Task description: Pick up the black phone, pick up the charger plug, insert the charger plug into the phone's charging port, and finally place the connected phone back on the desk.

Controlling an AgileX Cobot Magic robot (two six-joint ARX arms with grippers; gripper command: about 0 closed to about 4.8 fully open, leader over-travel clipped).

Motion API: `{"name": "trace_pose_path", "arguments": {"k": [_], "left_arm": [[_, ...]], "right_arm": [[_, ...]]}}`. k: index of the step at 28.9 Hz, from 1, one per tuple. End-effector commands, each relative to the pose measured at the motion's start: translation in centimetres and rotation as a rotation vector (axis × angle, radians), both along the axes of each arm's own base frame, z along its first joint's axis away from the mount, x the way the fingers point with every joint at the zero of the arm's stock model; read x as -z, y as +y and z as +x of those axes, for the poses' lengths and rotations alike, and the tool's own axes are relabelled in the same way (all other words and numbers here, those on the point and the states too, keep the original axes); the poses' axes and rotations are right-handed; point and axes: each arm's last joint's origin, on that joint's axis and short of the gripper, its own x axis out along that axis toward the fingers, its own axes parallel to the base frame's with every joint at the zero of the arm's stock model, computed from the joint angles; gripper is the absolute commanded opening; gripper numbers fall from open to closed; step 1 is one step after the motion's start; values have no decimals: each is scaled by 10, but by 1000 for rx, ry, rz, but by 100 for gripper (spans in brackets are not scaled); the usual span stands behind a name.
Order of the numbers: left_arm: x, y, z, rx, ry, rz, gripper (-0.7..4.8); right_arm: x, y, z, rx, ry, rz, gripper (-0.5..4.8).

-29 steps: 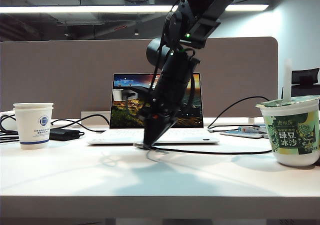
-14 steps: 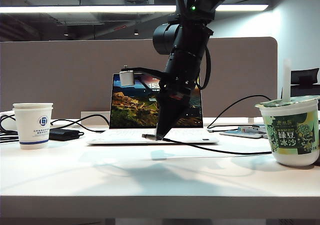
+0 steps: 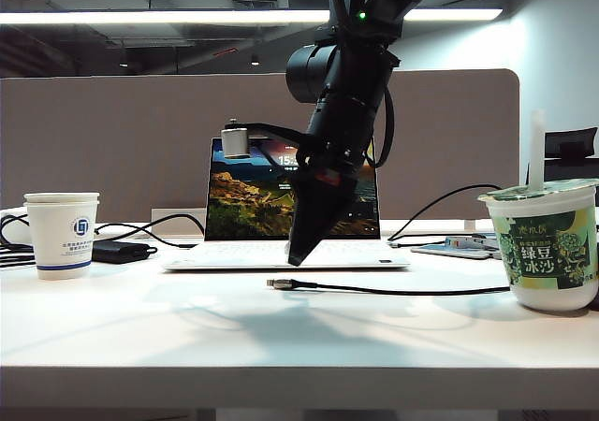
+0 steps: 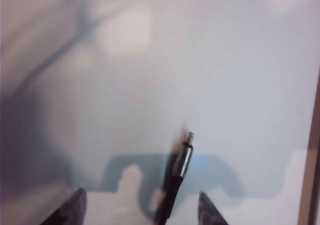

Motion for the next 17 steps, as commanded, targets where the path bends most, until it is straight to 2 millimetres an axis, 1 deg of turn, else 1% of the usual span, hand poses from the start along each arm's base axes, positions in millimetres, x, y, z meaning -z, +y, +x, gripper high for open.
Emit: {"name": "trace_pose_path", "arguments": {"k": [1,2,3,4,5,6,7,11,12,17], "left_arm": [[-8,3,-4,-1,-51,-32,-7],[-8,3,-4,-1,-53,-33,-7],[-9,3,-4,-1,-60,-37,-7],[-9,3,-4,-1,-63,-39,-7],[-9,3,-4,-1,-66,-40,-7],[-9,3,-4,-1,-66,-40,-7],[-10,3,-5,-1,-70,-43,-7],[-13,5,-8,1,-98,-58,-7],[-15,6,-11,3,-111,-64,-7],[-17,9,-17,17,-132,-68,-7]], "right_arm": [[-8,-1,-1,327,86,-7,282],[-8,-1,0,446,120,-14,282],[-9,-2,1,709,178,-21,278],[-9,-3,2,871,216,-18,258],[-9,-3,2,1107,287,-3,233],[-9,-3,2,1224,333,6,218],[-9,-4,1,1381,396,14,200],[-7,-2,3,1573,491,45,200],[-7,-2,4,1655,552,69,200],[-6,0,8,1889,688,133,200]]}}
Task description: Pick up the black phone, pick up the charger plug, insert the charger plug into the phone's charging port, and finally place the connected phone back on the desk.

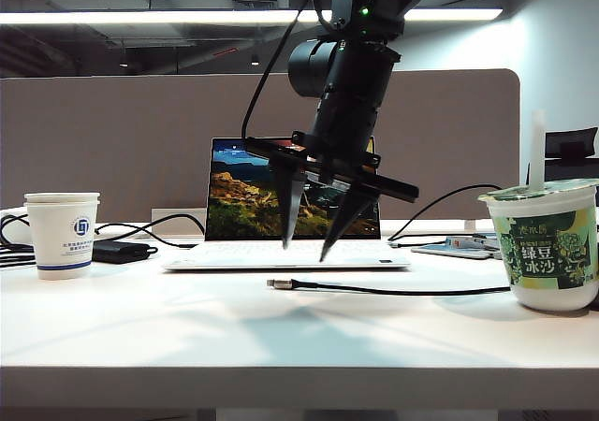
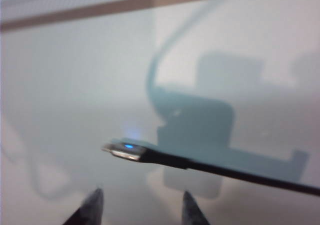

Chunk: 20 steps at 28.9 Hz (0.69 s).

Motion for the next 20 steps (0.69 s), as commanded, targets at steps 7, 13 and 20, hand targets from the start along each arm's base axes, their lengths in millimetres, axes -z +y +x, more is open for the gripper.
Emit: {"name": "trace_pose_path", "arguments": {"k": [7,13,20], "left_arm": [[-10,6,-14,42,-83,-26,-7],[-13,10,-21,57,-108,-31,-7],[-14,12,-24,43,-130,-15,-7]], "right_arm": [[15,12,7,404,257,186,200],[28,14,6,457,332,154,198],[30,7,8,601,399,140,198]]}}
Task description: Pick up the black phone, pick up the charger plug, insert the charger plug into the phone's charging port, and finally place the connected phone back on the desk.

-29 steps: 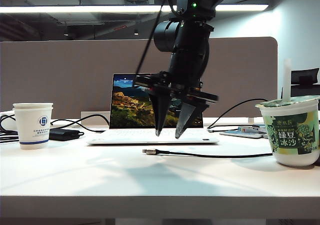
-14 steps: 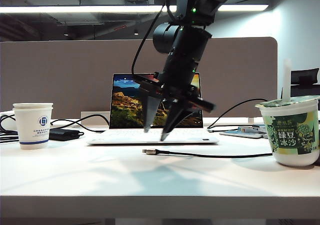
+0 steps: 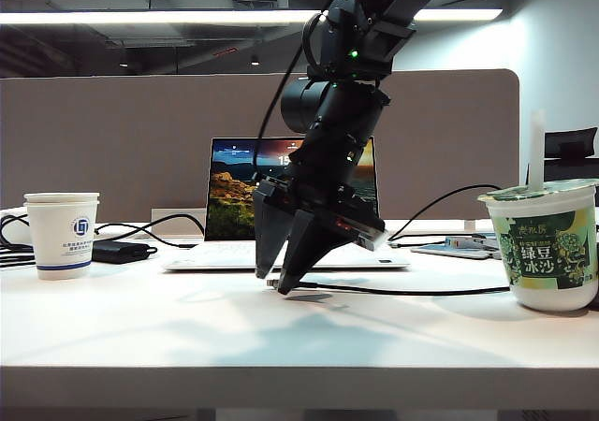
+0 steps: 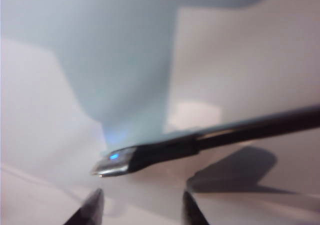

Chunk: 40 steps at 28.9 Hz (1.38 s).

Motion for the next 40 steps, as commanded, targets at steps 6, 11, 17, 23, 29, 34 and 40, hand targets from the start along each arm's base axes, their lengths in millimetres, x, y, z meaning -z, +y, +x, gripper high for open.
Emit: {"name": "trace_pose_path", "arguments": {"k": [6,11,17,23,29,34,40], "left_arm": [[-6,3,-5,-8,-59,-9,-7],[-7,4,-7,-8,-67,-13,-7],[-7,4,-7,-8,-67,-12,-7],[-7,4,-7,-8,-67,-13,-7],[-8,6,-10,-11,-78,-16,-7],[-9,7,-12,-12,-84,-20,-7],[-9,8,-13,-13,-87,-22,-7]], "right_arm": [[-3,-6,5,147,59,6,197],[-4,-5,7,179,61,22,197],[-9,3,18,178,-36,142,197],[-9,0,18,237,3,136,187],[-7,-6,13,244,72,86,156],[-8,-10,12,242,85,62,156],[-12,-19,14,269,73,30,156]]}}
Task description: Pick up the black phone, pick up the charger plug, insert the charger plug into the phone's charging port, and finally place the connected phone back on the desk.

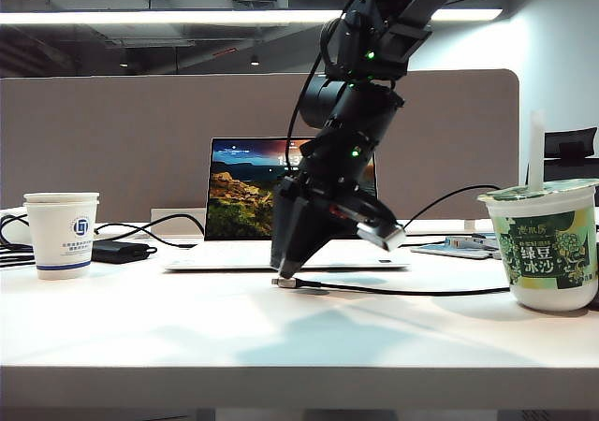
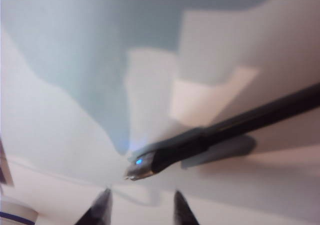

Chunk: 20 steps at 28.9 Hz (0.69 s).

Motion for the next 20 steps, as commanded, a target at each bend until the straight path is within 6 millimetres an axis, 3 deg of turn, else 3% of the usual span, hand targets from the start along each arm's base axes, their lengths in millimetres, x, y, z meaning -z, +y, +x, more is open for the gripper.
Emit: {"name": "trace_pose_path", "arguments": {"k": [1,20], "left_arm": [[-6,3,-5,-2,-49,-26,-7],[-8,5,-9,-3,-63,-31,-7]], "right_arm": [[-7,-6,0,18,-15,-33,156],[-5,-10,1,36,-30,-102,156]]}}
